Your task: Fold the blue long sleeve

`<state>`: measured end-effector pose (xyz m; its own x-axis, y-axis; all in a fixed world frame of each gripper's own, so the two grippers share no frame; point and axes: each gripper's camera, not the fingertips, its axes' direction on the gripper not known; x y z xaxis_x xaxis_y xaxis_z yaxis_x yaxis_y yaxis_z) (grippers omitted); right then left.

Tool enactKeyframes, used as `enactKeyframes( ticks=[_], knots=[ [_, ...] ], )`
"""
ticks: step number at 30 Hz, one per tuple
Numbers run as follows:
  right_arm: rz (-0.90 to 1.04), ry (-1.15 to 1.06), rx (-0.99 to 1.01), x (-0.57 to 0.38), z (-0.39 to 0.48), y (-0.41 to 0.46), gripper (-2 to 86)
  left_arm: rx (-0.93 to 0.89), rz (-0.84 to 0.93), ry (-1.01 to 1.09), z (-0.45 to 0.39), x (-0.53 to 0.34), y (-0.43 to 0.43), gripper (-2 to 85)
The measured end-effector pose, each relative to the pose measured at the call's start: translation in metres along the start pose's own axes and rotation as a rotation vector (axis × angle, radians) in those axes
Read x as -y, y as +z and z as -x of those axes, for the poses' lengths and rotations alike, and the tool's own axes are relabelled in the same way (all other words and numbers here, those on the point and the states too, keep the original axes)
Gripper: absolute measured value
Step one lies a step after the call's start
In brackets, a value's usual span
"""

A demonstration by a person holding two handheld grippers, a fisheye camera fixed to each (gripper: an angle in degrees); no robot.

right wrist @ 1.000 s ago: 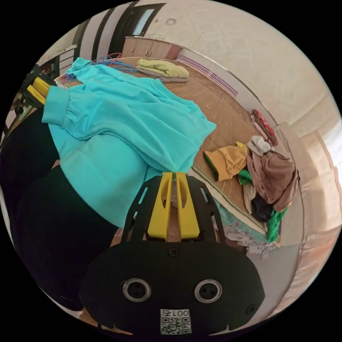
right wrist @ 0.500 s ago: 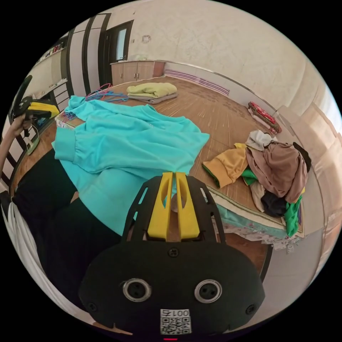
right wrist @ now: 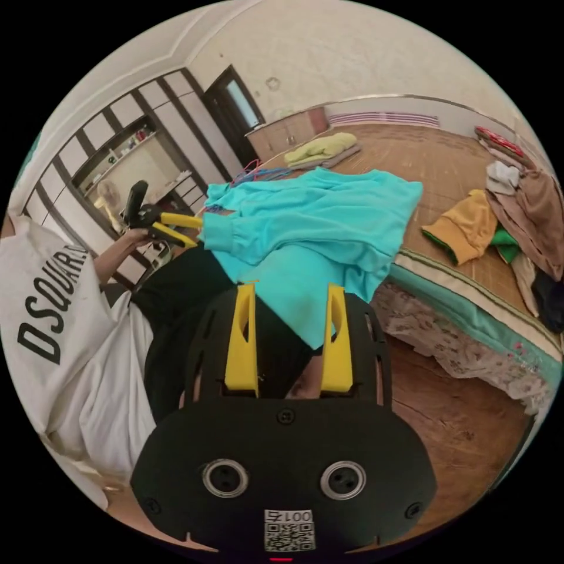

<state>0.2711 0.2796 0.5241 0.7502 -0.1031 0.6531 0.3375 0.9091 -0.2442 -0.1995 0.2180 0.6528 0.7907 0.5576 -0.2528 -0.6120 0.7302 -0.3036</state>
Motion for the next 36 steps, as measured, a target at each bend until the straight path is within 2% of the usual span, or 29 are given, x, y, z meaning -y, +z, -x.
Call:
enactKeyframes(
  ticks=[2,5,10,13,20,24,27,32,34,36],
  knots=[
    [0.091,-0.026,-0.021,0.003,0.000,0.011,15.8,-0.035,0.002,0.000,0.008,0.002,0.002,11.3],
    [0.064,-0.001,0.121,0.005,-0.015,0.008,13.0,-0.122,-0.028,-0.024,0.030,-0.001,0.002,9.3],
    [0.085,-0.017,0.090,0.010,-0.021,0.002,8.0,-0.244,-0.081,-0.100,0.071,-0.018,-0.001,1.7],
    [0.055,-0.029,0.050,0.012,-0.019,-0.006,3.8,-0.193,-0.120,-0.141,0.074,-0.025,-0.005,-0.4],
    [0.027,-0.087,-0.074,0.016,-0.004,-0.033,1.2,-0.077,-0.214,-0.123,0.059,-0.051,-0.062,-0.9],
    [-0.020,-0.151,-0.017,0.010,0.005,-0.081,0.9,-0.024,-0.189,-0.088,0.053,-0.088,-0.103,-1.0],
    [-0.022,-0.185,0.074,0.005,0.012,-0.109,0.8,-0.090,-0.217,-0.106,0.052,-0.118,-0.118,-1.0],
    [0.137,-0.285,0.032,0.003,0.046,-0.104,1.0,-0.067,-0.090,-0.102,0.030,-0.141,-0.110,-0.9],
    [0.226,-0.294,0.008,-0.001,0.052,-0.088,1.3,-0.094,-0.105,-0.145,0.028,-0.153,-0.107,-0.9],
    [0.228,-0.227,0.018,-0.004,0.043,-0.077,1.8,-0.086,-0.144,-0.222,0.032,-0.158,-0.099,-0.8]
  ],
)
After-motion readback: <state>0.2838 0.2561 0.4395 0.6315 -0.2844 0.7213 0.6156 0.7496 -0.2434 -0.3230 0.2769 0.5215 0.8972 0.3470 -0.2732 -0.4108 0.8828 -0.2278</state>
